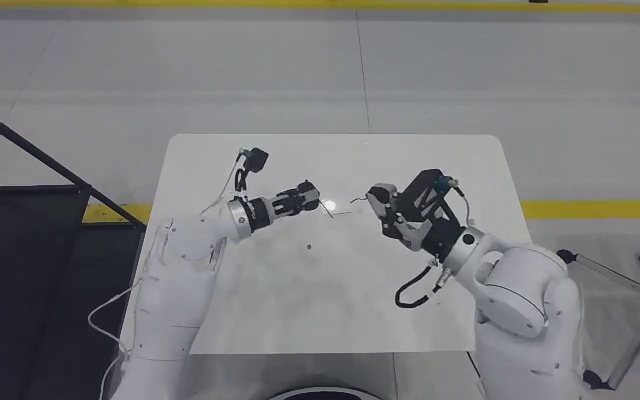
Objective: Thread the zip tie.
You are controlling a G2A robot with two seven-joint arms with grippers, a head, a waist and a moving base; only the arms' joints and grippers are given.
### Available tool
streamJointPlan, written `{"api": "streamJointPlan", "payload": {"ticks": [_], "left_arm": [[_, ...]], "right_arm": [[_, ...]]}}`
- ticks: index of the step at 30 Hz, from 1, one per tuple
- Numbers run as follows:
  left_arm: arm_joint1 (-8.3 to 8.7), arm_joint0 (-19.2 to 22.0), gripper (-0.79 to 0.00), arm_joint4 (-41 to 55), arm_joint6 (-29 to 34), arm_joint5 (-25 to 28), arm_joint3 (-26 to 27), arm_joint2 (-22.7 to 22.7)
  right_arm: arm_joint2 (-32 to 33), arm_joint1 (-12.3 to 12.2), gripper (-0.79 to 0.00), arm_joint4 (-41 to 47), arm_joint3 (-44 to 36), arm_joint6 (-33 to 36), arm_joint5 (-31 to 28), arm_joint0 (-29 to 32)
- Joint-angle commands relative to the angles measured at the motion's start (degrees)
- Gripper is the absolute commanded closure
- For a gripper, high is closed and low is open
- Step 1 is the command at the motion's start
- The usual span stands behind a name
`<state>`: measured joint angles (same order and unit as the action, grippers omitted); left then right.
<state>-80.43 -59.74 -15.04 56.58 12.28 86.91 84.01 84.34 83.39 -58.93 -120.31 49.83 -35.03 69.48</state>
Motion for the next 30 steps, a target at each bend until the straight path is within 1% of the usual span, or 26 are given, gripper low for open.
{"api": "streamJointPlan", "payload": {"ticks": [1, 3, 4, 8, 9, 11, 12, 16, 21, 23, 30], "left_arm": [[0.11, 0.49, 0.000, 0.74, 1.06, 1.09, -0.69, -0.83], [0.42, 2.99, 0.000, 1.40, 4.68, 2.37, -3.17, -1.39], [0.58, 4.52, 0.000, 1.73, 6.03, 3.89, -4.63, -1.50], [0.98, 11.03, 0.000, 7.42, 13.60, 9.19, -12.79, -2.71], [0.98, 12.82, 0.000, 9.91, 16.48, 10.86, -14.75, -3.46], [1.07, 16.12, 0.000, 12.79, 20.05, 13.60, -19.10, -4.41], [1.03, 17.73, 0.000, 14.41, 21.46, 13.97, -20.72, -5.57], [1.28, 21.86, 0.000, 19.77, 22.22, 13.22, -24.28, -11.02], [2.18, 24.98, 0.000, 26.91, 22.41, 13.02, -26.74, -16.36], [2.63, 25.94, 0.000, 27.88, 22.32, 13.12, -27.41, -18.47], [4.01, 28.31, 0.000, 30.92, 20.99, 14.44, -29.53, -24.63]], "right_arm": [[-0.32, -0.07, 0.000, -0.05, 0.02, -1.00, -0.32, 0.27], [-0.53, -0.30, 0.000, -0.62, 0.18, -2.75, -1.02, 0.44], [-0.33, -0.43, 0.000, -0.59, 0.57, -3.56, -1.33, 0.31], [1.30, -1.07, 0.000, -0.59, 1.32, -5.34, -2.74, -0.41], [1.78, -1.25, 0.000, -0.23, 1.11, -5.95, -3.73, -0.50], [2.71, -1.63, 0.000, 1.64, 1.19, -7.64, -6.37, -0.25], [3.57, -1.84, 0.000, 1.96, 0.95, -8.15, -6.92, -0.06], [5.27, -2.59, 0.000, 2.62, -0.57, -10.69, -10.67, 0.63], [6.24, -3.42, 0.000, 2.12, -2.27, -14.68, -15.12, 1.50], [6.30, -3.64, 0.000, 1.45, -2.70, -15.82, -15.80, 1.65], [6.30, -3.64, 0.000, 1.45, -2.70, -15.82, -15.80, 1.65]]}}
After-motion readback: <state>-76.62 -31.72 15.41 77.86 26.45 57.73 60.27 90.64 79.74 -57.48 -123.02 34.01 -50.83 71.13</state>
